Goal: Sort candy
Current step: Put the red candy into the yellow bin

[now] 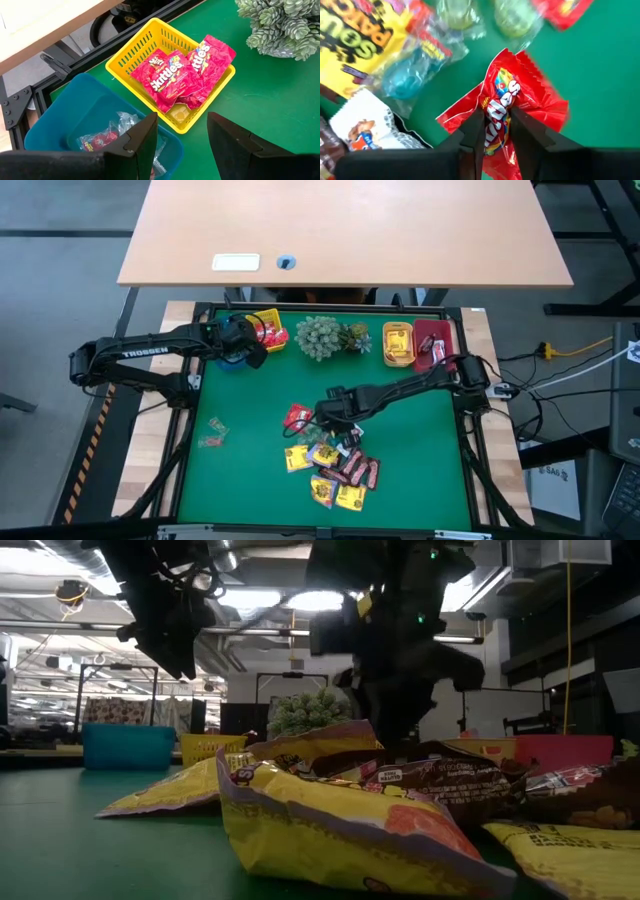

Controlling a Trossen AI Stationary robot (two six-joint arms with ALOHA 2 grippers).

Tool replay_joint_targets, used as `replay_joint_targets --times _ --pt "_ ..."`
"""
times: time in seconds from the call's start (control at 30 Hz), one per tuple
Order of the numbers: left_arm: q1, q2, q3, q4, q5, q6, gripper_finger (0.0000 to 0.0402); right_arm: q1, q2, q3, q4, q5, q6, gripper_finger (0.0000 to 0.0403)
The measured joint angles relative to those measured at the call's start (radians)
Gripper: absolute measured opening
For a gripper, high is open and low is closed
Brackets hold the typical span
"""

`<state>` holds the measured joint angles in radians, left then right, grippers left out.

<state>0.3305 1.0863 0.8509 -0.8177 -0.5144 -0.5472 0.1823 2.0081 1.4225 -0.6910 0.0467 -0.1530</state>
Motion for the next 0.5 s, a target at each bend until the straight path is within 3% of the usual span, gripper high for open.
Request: replay_joint_targets --times 0.23,0.5 --pt "0.000 0.000 0.000 0.001 0.000 0.000 0.0157 0.000 -0.032 0.001 0.072 0.076 -0.033 0.0085" --pt "0.000 0.000 0.000 0.005 0.011 0.003 0.0157 -0.025 -0.036 0.003 0.311 0.187 -0.173 0.0085"
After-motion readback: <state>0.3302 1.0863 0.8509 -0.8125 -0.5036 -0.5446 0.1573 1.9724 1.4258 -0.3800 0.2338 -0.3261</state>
